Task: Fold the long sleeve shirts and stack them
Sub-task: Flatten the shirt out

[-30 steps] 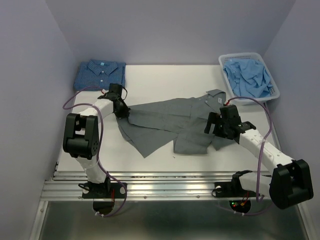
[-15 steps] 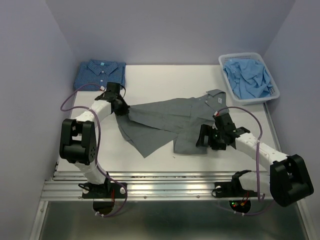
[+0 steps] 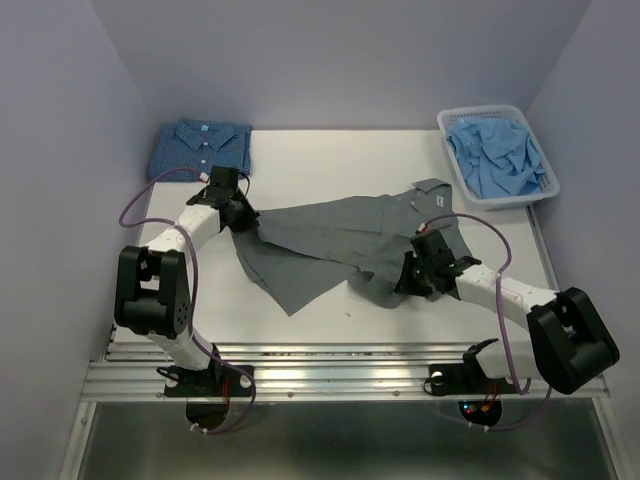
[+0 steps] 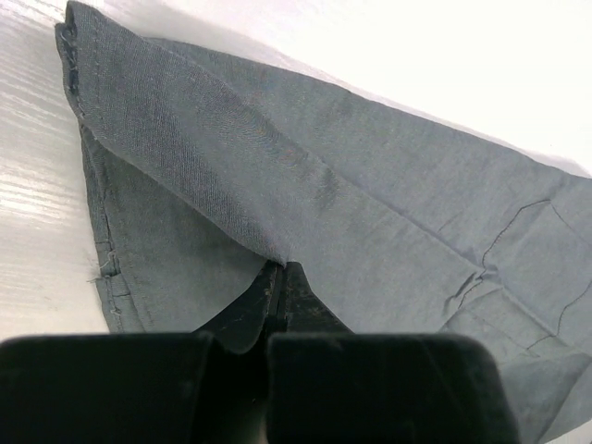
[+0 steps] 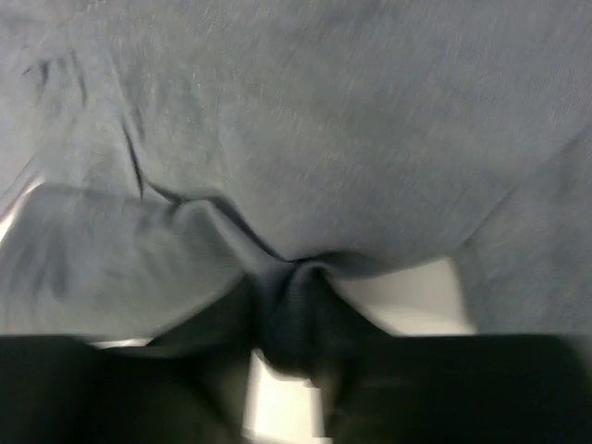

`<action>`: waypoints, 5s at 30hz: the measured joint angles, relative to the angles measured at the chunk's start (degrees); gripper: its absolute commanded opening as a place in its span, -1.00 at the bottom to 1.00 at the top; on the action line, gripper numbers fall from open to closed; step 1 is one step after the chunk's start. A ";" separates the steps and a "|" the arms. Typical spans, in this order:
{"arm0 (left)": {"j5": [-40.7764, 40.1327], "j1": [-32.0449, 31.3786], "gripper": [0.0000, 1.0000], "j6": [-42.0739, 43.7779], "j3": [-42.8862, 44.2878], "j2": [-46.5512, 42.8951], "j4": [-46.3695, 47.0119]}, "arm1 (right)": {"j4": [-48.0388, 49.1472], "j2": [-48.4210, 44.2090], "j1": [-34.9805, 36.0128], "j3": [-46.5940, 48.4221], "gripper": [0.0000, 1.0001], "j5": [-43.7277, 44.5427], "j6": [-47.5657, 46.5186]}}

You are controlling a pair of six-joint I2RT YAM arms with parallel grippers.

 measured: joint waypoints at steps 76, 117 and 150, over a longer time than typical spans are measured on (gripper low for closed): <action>-7.41 15.32 0.97 -2.99 24.11 13.27 -2.56 | 3.76 59.60 -11.63 82.90 1.00 29.44 -40.09; 2.49 -3.69 0.97 0.48 2.58 9.20 7.32 | -8.52 46.45 -11.19 53.90 -0.46 33.31 -34.21; 3.48 -3.69 0.97 1.64 2.58 10.69 7.26 | 46.90 70.55 -11.39 92.11 -0.50 22.60 -37.05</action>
